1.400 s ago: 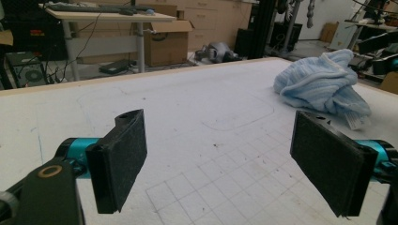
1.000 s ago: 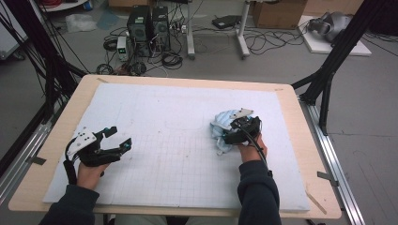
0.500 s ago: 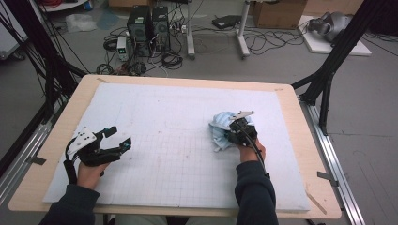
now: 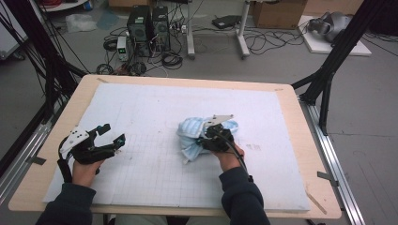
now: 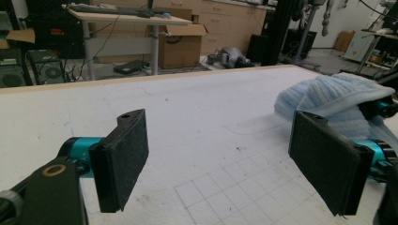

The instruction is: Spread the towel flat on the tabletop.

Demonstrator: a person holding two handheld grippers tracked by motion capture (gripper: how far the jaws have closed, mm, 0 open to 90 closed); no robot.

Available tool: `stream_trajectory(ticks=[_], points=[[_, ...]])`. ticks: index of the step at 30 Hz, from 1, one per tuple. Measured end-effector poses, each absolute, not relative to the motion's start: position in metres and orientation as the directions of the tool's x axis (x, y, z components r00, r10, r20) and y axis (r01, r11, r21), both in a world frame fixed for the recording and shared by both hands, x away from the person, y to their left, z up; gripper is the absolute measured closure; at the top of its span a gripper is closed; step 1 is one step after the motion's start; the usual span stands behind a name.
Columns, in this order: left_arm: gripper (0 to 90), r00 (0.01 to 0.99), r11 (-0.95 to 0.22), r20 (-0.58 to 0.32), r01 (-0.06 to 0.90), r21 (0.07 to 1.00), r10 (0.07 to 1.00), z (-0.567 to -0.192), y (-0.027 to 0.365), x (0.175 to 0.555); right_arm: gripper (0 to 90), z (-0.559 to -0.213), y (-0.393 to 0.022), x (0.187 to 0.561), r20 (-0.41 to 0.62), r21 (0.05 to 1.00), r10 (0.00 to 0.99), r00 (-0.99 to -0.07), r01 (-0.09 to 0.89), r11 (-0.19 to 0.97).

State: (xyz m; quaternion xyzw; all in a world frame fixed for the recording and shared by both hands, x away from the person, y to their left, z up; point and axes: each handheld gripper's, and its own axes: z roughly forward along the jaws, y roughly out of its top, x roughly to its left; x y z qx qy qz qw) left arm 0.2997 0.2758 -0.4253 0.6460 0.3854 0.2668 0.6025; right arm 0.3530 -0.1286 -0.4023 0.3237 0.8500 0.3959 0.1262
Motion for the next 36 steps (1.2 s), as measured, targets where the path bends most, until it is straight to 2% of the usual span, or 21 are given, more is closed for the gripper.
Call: stream_trajectory(ticks=[7,11,12,18,21,23,25,26,28,31,35,36], points=[[20.6,0.554,0.025,-0.119,0.175,0.984,0.824,-0.425,0.28,0.3,73.5,-0.397,-0.089,0.343,0.123,0.801,0.528,-0.84,0.398,0.447],[20.6,0.55,0.027,-0.12,0.175,0.984,0.826,-0.425,0.281,0.299,72.4,-0.396,-0.084,0.34,0.14,0.809,0.498,-0.856,0.389,0.441],[20.6,0.551,0.026,-0.12,0.175,0.984,0.826,-0.425,0.282,0.299,69.7,-0.395,-0.085,0.339,0.136,0.813,0.491,-0.861,0.38,0.441],[20.6,0.55,0.029,-0.123,0.177,0.984,0.826,-0.426,0.281,0.299,64.2,-0.391,-0.107,0.338,0.103,0.812,0.545,-0.832,0.387,0.437],[20.6,0.551,0.024,-0.12,0.178,0.984,0.826,-0.426,0.28,0.3,58.3,-0.39,-0.124,0.337,0.082,0.823,0.589,-0.804,0.388,0.415],[20.6,0.554,0.02,-0.118,0.18,0.983,0.824,-0.426,0.28,0.3,63.5,-0.389,-0.132,0.336,0.07,0.827,0.608,-0.791,0.387,0.408],[20.6,0.555,0.019,-0.117,0.18,0.984,0.823,-0.426,0.279,0.3,76.9,-0.389,-0.141,0.334,0.037,0.819,0.618,-0.785,0.379,0.432],[20.6,0.558,0.018,-0.118,0.182,0.983,0.821,-0.426,0.278,0.3,80.2,-0.389,-0.145,0.333,0.023,0.811,0.625,-0.78,0.38,0.444],[20.7,0.56,0.014,-0.117,0.183,0.983,0.82,-0.426,0.277,0.3,81.5,-0.39,-0.149,0.333,0.021,0.811,0.63,-0.776,0.382,0.444],[20.8,0.561,0.015,-0.118,0.184,0.983,0.82,-0.427,0.276,0.3,65.8,-0.388,-0.151,0.332,0.05,0.833,0.606,-0.794,0.368,0.413],[20.8,0.563,0.011,-0.114,0.185,0.983,0.819,-0.427,0.276,0.301,59.5,-0.387,-0.144,0.333,0.017,0.841,0.579,-0.815,0.325,0.432],[20.8,0.564,0.011,-0.116,0.186,0.983,0.818,-0.427,0.276,0.301,56.4,-0.386,-0.134,0.335,0.015,0.835,0.53,-0.848,0.302,0.461]])
